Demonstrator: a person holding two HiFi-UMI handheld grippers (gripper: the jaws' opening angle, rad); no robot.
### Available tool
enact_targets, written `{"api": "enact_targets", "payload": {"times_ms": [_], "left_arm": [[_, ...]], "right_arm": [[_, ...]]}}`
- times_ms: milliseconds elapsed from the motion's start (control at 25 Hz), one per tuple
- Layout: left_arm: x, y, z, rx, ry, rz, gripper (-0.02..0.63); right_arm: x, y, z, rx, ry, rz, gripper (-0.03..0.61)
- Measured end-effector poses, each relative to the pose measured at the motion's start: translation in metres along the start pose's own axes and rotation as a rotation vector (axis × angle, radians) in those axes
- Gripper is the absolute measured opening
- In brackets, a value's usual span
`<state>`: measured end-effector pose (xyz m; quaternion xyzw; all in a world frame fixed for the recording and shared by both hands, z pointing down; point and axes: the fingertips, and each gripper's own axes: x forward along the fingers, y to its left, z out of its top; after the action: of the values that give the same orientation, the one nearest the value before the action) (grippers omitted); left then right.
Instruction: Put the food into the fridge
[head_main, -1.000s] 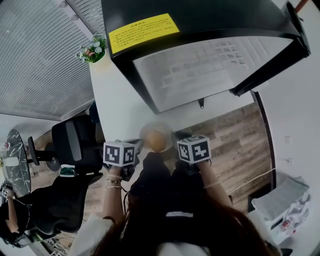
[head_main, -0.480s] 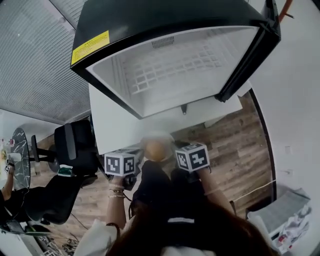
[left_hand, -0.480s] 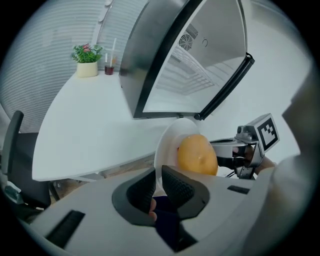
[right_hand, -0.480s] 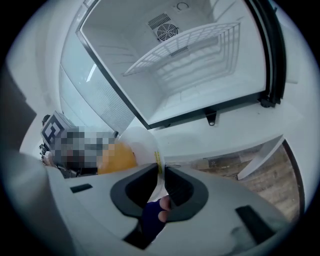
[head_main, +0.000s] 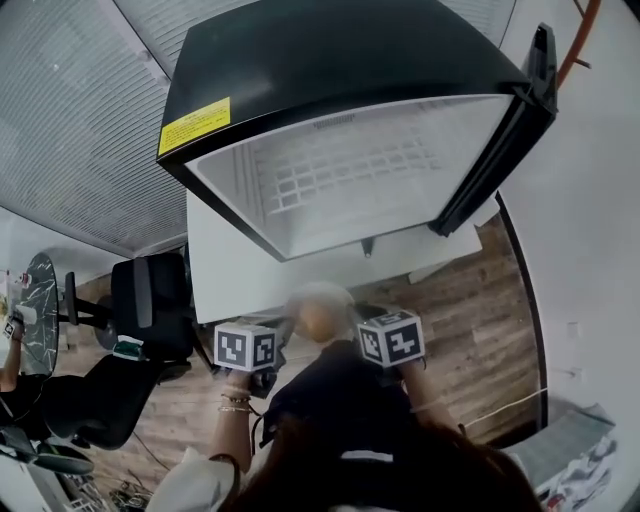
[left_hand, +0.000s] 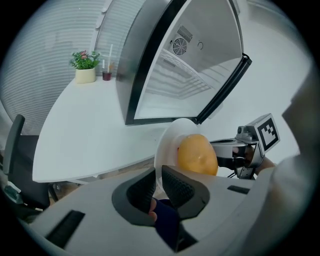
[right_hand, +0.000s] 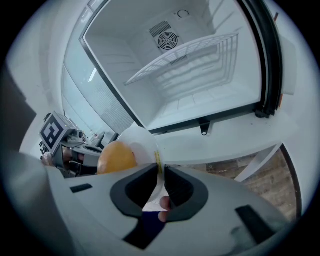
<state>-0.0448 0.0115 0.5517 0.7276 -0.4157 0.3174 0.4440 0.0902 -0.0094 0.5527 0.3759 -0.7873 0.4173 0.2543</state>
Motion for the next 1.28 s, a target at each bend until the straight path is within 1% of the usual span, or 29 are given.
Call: {"api": "enact_targets", "payload": {"times_ms": [280, 440, 560, 640, 800, 920, 1080, 1280], "left_arm": [[0.004, 0.001, 0.024, 0.026, -0.007, -0.035, 0.046], [0.013, 0.004, 0.034, 0.055, 0.012, -0.050, 0.046], [0.018, 0.005, 0.035, 0.050, 0.030, -0.089, 0.044], [0.021, 0.007, 0.039, 0.039, 0.033, -0.116, 0.044], [0.022, 0.008, 0.047, 0.037, 0.033, -0.130, 0.044], [0.022, 0.001, 0.053, 0.033, 0.022, -0.147, 0.044], [0.019, -0.008, 0.061, 0.027, 0.000, -0.140, 0.044], [0.016, -0.019, 0.071, -0.038, -0.042, -0.106, 0.044]], "right_arm": [[-0.001, -0.007, 0.019, 0.020, -0.013, -0.043, 0.046], [0.005, -0.014, 0.031, 0.009, 0.000, -0.093, 0.048], [0.007, -0.017, 0.038, -0.004, 0.001, -0.132, 0.049], [0.008, -0.019, 0.042, -0.002, -0.003, -0.141, 0.049], [0.008, -0.020, 0.046, 0.019, -0.004, -0.144, 0.049], [0.003, -0.026, 0.050, 0.038, 0.001, -0.153, 0.049], [-0.005, -0.030, 0.061, 0.019, -0.004, -0.140, 0.049], [-0.017, -0.033, 0.074, -0.018, 0.013, -0.087, 0.049]]}}
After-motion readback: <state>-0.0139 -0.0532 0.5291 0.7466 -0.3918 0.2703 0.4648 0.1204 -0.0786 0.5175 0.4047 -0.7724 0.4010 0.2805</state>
